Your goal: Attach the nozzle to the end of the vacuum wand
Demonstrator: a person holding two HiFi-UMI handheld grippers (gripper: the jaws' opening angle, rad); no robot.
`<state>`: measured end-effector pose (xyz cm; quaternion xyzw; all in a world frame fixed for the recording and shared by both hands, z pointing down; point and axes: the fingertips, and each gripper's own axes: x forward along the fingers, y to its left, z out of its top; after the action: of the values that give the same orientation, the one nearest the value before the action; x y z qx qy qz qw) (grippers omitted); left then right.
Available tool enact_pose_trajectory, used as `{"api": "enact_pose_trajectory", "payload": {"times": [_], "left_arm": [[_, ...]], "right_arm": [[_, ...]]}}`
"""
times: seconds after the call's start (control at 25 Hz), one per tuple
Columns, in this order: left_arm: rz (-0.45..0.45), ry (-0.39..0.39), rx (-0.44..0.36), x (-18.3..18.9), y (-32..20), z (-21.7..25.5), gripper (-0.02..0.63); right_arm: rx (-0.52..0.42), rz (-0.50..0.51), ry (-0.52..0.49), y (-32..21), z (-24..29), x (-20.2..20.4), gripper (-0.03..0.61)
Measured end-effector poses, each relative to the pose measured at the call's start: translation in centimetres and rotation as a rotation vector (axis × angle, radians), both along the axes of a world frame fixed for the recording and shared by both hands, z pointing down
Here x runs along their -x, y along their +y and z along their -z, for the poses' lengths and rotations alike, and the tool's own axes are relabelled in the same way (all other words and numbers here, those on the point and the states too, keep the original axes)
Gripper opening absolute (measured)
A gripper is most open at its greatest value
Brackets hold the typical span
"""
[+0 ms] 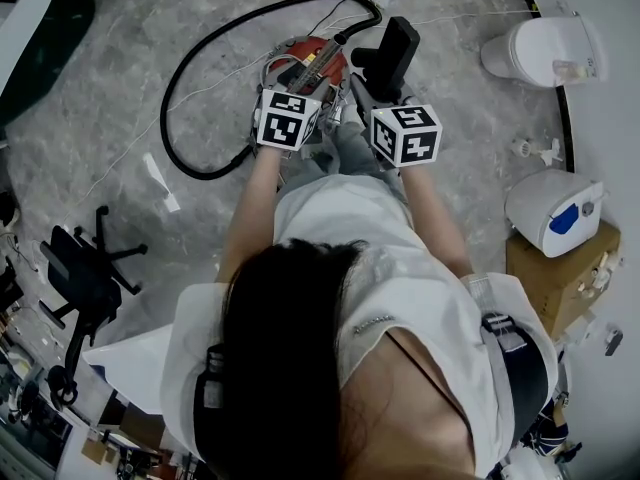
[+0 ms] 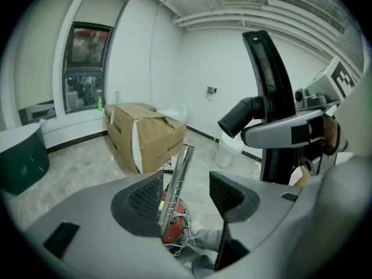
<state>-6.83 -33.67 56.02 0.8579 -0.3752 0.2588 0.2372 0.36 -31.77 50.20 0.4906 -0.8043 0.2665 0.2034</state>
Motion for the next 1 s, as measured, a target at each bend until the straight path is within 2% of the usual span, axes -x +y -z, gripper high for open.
{"api": "enact_pose_trajectory", "payload": {"times": [0.2,0.6,0.76,0.92,1.0], "left_arm": [[-0.045,-0.033,0.03,-1.0,-0.6,-2.0,0.259],[-0.065,-0.143,0.067,-1.2,-2.7,-7.0,0.262],[-0.112,-0.143,0.06,-2.5,-3.3,-8.3,0.265],[-0.129,-0.144,0.076,-2.7,-3.2,-9.5,0.265],[-0.113,-0.117,0.071,-3.1,-3.7,-9.9,0.265]], "right_arm": [[0.004,0.024,-0.005,-1.4,0.0,-0.3,0.098],[0.038,0.078,-0.014,-3.9,-0.8,-1.1,0.098],[0.057,0.114,-0.019,-4.7,-1.2,-1.7,0.098],[0.068,0.121,-0.035,-5.1,-1.3,-2.0,0.098],[0.074,0.132,-0.03,-5.3,-1.5,-2.2,0.098]]}}
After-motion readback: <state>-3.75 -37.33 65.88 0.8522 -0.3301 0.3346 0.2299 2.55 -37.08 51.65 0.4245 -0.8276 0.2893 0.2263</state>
